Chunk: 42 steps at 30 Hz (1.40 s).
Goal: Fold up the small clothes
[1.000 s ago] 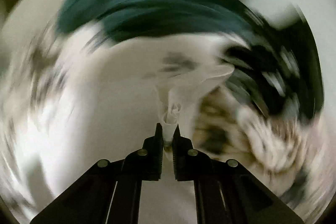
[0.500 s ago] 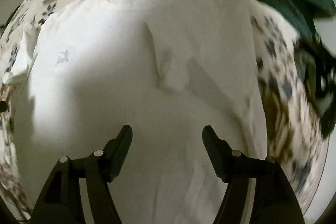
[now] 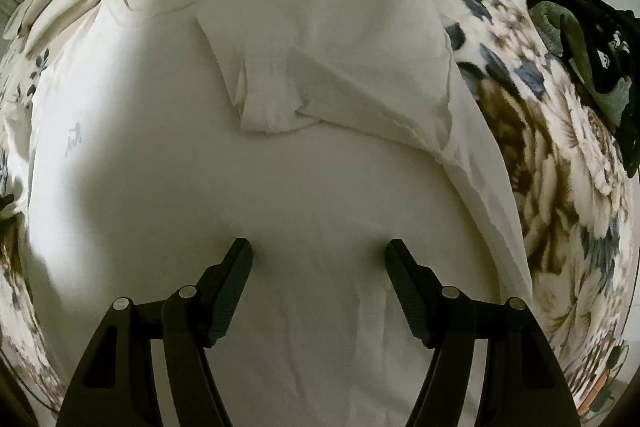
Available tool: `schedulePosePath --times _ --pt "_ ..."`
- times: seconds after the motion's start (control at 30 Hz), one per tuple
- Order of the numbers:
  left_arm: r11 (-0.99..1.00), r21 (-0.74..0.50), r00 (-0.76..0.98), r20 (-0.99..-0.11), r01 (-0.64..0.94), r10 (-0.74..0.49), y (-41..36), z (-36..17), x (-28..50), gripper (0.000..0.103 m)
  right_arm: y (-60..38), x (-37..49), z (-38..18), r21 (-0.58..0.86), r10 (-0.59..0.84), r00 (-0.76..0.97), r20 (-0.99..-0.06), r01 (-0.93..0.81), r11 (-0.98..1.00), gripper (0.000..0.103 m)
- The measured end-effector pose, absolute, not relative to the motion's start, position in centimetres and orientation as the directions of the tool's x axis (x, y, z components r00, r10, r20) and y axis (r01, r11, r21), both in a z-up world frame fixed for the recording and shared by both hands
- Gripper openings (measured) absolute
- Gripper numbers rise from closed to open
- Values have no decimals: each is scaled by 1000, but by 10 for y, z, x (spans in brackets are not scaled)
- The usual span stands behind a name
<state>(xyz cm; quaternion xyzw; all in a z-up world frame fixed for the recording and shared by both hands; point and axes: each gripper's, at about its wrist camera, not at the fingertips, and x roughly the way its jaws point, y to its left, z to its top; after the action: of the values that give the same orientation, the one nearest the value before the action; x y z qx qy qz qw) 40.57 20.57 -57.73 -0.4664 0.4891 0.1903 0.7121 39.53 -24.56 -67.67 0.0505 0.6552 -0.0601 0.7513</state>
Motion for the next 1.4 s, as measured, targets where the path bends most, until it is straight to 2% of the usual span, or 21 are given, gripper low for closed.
schedulePosePath --times 0.17,0.3,0.37,0.43,0.5,0.57,0.6,0.63,0.8,0.9,1.03,1.07,1.13,1.4 --pt "764 -421 531 -838 -489 -122 157 -524 435 3 -243 394 -676 -16 -39 134 -990 167 986 71" --pt "905 -368 488 -843 -214 -228 63 -512 443 3 -242 385 -672 -22 -46 121 -992 190 982 71" --pt "931 -358 394 -867 -70 -304 7 -520 441 6 -255 392 -670 -26 -49 112 -993 194 981 71" --pt "934 -357 333 -880 4 -338 -22 -522 425 8 -259 385 -670 -29 -50 104 -993 194 981 71" --pt "940 -340 302 -892 40 -336 -30 -522 412 21 -265 386 -664 -25 -45 101 -994 196 980 71" --pt "945 -326 263 -909 36 -324 -20 -524 397 58 -268 389 -655 -13 -34 104 -994 197 980 71" --pt "946 -323 262 -912 19 -317 -17 -522 387 71 -271 390 -650 -4 -26 111 -993 198 980 71" --pt "952 -307 261 -919 -6 -295 -3 -521 384 73 -272 393 -645 0 -23 117 -993 199 980 71" --pt "984 -153 271 -955 -96 -123 37 -534 404 73 -282 397 -630 62 30 142 -989 223 973 71" --pt "988 -101 306 -950 -120 -60 56 -536 426 73 -280 400 -627 90 59 149 -987 214 973 71" --pt "996 -90 246 -965 5 -89 22 -561 450 73 -285 402 -625 122 90 154 -984 212 970 71" --pt "997 -52 187 -980 59 -62 6 -582 451 73 -288 402 -623 122 92 145 -985 217 968 71" --pt "996 0 200 -980 93 -19 -4 -589 445 73 -304 398 -620 128 102 119 -988 239 963 71" --pt "996 -85 293 -953 -23 -75 1 -495 374 73 -411 374 -552 208 200 57 -978 264 942 71"
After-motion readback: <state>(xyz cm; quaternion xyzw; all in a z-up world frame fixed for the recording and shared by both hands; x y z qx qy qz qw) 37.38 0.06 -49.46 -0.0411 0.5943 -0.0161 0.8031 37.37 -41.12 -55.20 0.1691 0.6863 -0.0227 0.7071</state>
